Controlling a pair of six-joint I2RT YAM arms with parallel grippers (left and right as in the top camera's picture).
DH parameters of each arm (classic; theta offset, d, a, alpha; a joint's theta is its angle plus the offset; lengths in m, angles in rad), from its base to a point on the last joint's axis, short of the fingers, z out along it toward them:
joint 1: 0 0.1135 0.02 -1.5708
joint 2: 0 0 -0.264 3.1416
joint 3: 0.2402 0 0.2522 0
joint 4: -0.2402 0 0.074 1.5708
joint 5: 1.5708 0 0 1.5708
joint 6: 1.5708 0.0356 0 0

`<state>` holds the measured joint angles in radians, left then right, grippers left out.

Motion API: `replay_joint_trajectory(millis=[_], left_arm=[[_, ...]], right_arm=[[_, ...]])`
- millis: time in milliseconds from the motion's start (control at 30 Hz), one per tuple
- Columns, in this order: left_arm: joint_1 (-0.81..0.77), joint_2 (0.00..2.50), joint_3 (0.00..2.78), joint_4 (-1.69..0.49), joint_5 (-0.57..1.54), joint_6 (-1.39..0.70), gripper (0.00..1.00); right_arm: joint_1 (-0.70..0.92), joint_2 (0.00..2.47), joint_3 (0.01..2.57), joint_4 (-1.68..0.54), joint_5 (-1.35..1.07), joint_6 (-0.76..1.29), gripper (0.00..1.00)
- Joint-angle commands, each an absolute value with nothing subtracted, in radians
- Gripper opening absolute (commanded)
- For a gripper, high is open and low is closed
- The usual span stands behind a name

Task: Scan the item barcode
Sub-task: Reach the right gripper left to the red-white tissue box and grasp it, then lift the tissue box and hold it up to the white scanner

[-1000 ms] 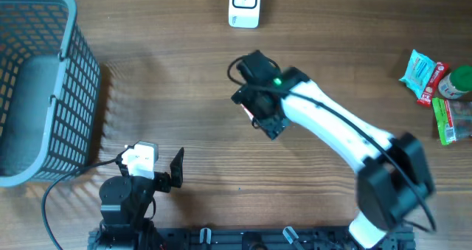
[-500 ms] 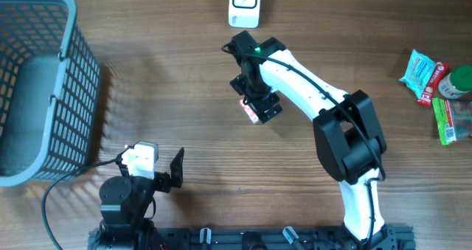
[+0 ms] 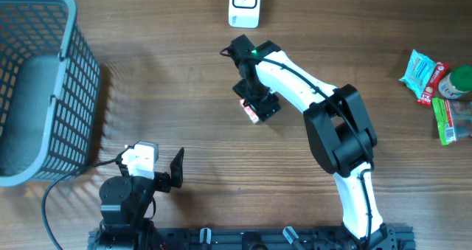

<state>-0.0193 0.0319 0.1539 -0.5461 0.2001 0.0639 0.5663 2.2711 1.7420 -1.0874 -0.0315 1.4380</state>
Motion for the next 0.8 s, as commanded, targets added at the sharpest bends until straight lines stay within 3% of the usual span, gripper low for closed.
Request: replay_joint_trajectory(millis=[0, 200, 533, 767], left_arm=[[-0.015, 0.025, 0.149, -0.543, 0.209, 0.075, 1.00], [-0.015, 0.025, 0.149, -0.543, 0.209, 0.075, 1.00], [-0.015, 0.025, 0.149, -0.543, 0.209, 0.075, 1.00], [-0.015, 0.025, 0.149, -0.543, 0.209, 0.075, 1.00]], right_arm=[[0.559, 2.313, 1.723, -1.120, 0.017, 1.401, 0.74], [0.544, 2.270, 1.882, -1.312, -0.020, 1.256, 0.70], [0.501, 2.231, 2.037, -1.609, -0.639, 0.541, 0.70], [0.508, 2.231, 2.037, -1.609, -0.713, 0.507, 0.70]])
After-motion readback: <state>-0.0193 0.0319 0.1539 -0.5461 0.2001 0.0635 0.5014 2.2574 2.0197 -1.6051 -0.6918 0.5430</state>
